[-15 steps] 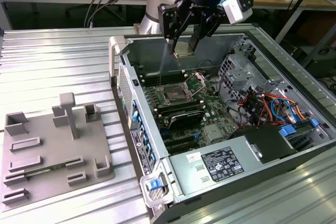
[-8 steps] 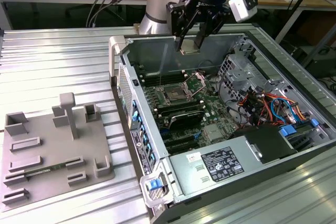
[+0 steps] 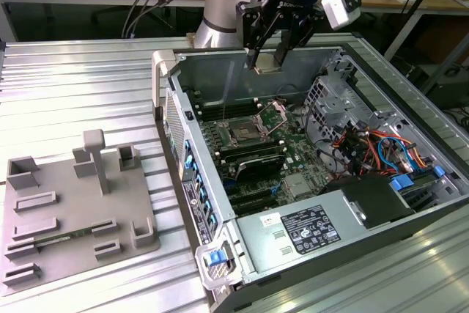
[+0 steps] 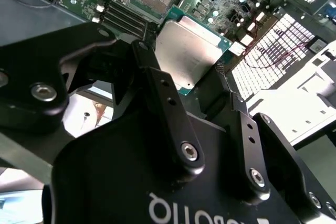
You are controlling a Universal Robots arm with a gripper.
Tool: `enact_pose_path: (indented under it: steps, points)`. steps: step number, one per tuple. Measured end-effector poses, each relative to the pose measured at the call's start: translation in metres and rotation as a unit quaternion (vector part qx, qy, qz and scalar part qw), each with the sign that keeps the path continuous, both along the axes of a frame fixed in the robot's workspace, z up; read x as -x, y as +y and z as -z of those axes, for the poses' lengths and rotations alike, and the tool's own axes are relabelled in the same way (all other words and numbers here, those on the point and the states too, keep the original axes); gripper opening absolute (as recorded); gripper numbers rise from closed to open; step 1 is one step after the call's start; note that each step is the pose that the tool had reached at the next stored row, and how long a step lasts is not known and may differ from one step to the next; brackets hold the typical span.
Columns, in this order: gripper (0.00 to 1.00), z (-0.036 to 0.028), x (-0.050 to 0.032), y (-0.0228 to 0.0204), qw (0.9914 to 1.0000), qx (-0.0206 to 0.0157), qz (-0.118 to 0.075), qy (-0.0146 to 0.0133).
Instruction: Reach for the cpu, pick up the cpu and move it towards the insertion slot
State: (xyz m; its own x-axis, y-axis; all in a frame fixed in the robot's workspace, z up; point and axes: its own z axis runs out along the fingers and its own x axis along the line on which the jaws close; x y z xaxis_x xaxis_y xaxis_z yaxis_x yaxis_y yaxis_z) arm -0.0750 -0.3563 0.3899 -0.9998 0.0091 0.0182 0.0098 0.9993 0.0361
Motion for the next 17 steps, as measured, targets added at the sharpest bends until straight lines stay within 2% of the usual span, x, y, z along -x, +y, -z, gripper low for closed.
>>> enact_pose_path:
  steps: [4,9,17]
  points:
    - [0.55,0.0008,-0.0021,0.0008,0.99983,0.0,0.019,0.0]
    - [0.55,0.0016,-0.003,0.0076,0.99966,0.0001,0.026,0.0001]
    - [0.55,0.0017,-0.003,0.0076,0.99966,-0.0001,0.026,0.0]
